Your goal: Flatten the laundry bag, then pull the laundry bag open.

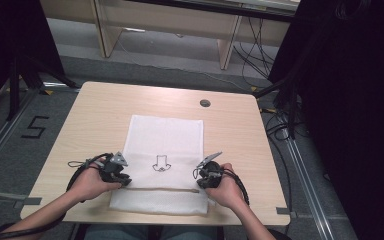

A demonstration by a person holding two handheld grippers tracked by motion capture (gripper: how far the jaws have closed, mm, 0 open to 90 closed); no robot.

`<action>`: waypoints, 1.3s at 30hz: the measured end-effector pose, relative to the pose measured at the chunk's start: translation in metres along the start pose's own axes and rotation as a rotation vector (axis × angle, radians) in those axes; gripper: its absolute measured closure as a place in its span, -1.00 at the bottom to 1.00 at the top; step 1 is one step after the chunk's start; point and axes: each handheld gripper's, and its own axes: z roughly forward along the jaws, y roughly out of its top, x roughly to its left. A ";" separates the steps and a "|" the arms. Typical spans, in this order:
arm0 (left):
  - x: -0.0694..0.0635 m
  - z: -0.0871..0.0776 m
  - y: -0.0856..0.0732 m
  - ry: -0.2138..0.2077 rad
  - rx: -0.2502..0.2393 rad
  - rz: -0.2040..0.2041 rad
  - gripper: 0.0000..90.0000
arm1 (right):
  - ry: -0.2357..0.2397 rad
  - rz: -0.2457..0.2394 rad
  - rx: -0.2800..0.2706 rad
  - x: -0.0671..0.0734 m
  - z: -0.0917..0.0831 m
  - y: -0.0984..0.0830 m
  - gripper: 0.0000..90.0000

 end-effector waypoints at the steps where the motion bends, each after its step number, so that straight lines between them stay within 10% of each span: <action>1: 0.000 0.000 0.000 0.000 0.000 0.000 0.73 | 0.003 0.006 -0.002 0.001 0.000 0.000 1.00; 7: 0.003 -0.001 0.002 -0.014 -0.004 0.016 0.65 | 0.006 0.067 0.000 0.001 -0.003 -0.002 0.93; 11: 0.003 -0.002 0.006 -0.045 -0.068 0.071 0.29 | 0.001 0.035 -0.102 -0.005 -0.016 -0.004 0.83; 19: -0.008 0.005 0.013 -0.062 -0.241 -0.035 -0.12 | -0.042 0.114 -0.194 -0.019 -0.032 -0.025 0.63; 22: -0.006 0.005 0.013 -0.051 -0.238 -0.013 -0.14 | -0.041 0.136 -0.197 -0.020 -0.034 -0.025 0.62; 31: -0.005 0.005 0.013 -0.048 -0.265 -0.017 -0.10 | -0.030 0.098 -0.191 -0.019 -0.028 -0.024 0.57; 39: -0.014 0.004 0.018 -0.077 -0.323 -0.007 0.02 | -0.023 0.008 -0.162 -0.014 -0.035 -0.022 0.96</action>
